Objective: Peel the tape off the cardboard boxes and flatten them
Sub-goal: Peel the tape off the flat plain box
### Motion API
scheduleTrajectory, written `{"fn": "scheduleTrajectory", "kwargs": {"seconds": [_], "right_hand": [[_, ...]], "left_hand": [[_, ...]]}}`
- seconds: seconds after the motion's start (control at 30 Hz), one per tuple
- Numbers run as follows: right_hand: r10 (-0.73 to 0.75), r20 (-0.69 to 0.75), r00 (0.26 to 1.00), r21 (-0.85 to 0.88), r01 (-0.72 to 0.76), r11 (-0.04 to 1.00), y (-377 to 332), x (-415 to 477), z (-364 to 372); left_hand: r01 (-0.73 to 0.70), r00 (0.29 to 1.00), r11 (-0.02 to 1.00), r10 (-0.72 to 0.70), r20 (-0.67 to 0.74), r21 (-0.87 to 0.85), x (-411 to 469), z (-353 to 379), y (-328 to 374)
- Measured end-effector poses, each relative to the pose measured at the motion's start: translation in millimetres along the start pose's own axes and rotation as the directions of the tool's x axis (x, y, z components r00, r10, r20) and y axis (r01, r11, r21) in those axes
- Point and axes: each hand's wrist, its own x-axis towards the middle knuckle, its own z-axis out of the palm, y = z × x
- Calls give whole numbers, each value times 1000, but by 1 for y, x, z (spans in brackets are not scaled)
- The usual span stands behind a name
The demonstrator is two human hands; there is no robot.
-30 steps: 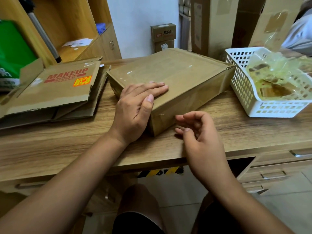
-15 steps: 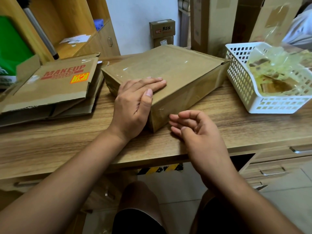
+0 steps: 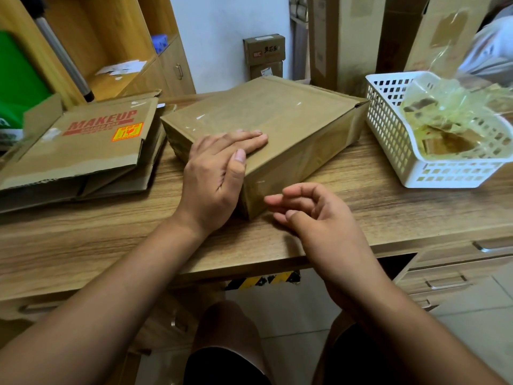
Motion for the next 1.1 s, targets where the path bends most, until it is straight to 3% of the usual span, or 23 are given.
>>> {"fn": "scheduleTrajectory", "kwargs": {"seconds": [0.13, 0.67, 0.83, 1.1], "right_hand": [[22, -112, 993, 67, -15, 998, 2, 2, -1], [3, 3, 1000, -27, -3, 1000, -3, 0, 3], [39, -118, 992, 54, -33, 998, 0, 3, 2], [22, -88, 996, 34, -19, 999, 1, 1, 4]], "left_hand": [[7, 1000, 1000, -7, -1, 0, 0, -1, 0], [-6, 1000, 1000, 6, -8, 5, 1, 1, 0], [0, 1000, 1000, 0, -10, 4, 0, 0, 0], [8, 1000, 1000, -8, -13, 9, 1, 1, 2]]}}
